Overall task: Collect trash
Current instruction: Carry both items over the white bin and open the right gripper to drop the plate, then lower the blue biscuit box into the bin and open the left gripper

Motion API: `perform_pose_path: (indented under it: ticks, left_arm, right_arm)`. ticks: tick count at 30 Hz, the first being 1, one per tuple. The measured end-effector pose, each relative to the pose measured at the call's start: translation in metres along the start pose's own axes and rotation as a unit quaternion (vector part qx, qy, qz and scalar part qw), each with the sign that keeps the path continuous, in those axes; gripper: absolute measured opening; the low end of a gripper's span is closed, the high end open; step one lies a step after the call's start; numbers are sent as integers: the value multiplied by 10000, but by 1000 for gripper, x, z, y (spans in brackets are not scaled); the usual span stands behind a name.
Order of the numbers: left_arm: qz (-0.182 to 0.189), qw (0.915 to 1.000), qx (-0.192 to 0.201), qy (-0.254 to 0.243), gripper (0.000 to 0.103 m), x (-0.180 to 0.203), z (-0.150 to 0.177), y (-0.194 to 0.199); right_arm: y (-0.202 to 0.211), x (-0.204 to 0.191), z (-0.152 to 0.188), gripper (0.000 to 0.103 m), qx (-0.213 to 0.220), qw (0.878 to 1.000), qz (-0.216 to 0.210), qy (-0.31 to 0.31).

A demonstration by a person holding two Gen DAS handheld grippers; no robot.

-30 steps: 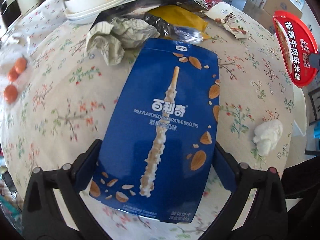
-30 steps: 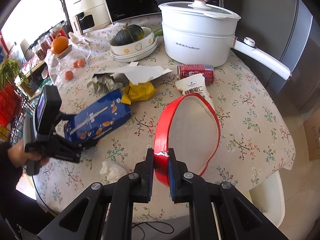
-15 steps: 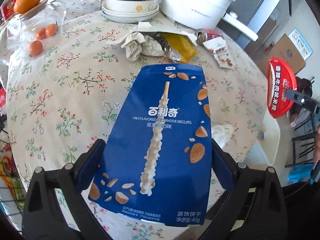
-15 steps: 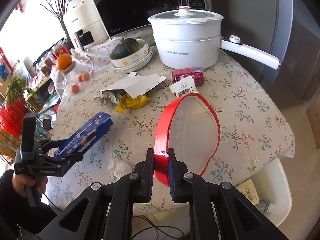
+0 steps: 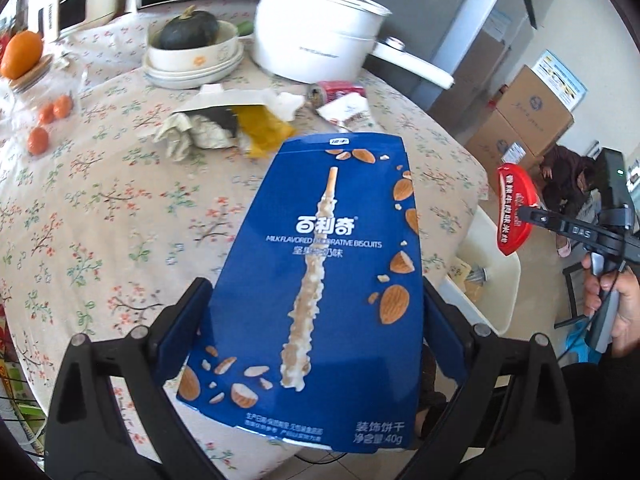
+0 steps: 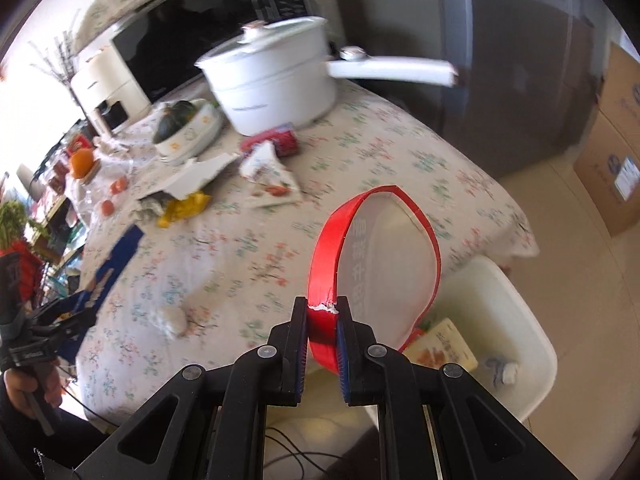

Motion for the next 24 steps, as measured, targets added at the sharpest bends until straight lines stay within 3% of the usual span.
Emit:
perform_pose_path:
  ticks: [12, 14, 16, 18, 24]
  left_arm:
    - [324, 9955, -310, -832, 97, 88, -7, -31]
    - [372, 9935, -361, -1016, 97, 105, -9, -36]
    - [427, 9904, -426, -1241, 97, 124, -12, -42]
    - [463, 9870, -501, -1456, 97, 141, -13, -48]
    - [511, 9730, -829, -2093, 97, 189, -16, -75]
  right_arm:
    - [-29, 102, 29, 15, -721, 9912, 609, -925]
    - [-29, 110, 34, 19, -758, 9896, 684, -1008]
    - [-26, 114, 37, 45, -771, 9888, 702, -1067]
    - [-19, 117, 40, 59, -664, 9890, 764, -1076]
    - [-4, 122, 45, 59, -546, 9903, 884, -927]
Point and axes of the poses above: each gripper's, at about its wrist camera, not at the fingertips, and y roughly against the way its jaws point, x to its right, z to its underside, the point moved 2 cm from there along -y, roughly the way its jaws point, and after that the axes turned 7 degrees about -y, right-handed, at the moved point
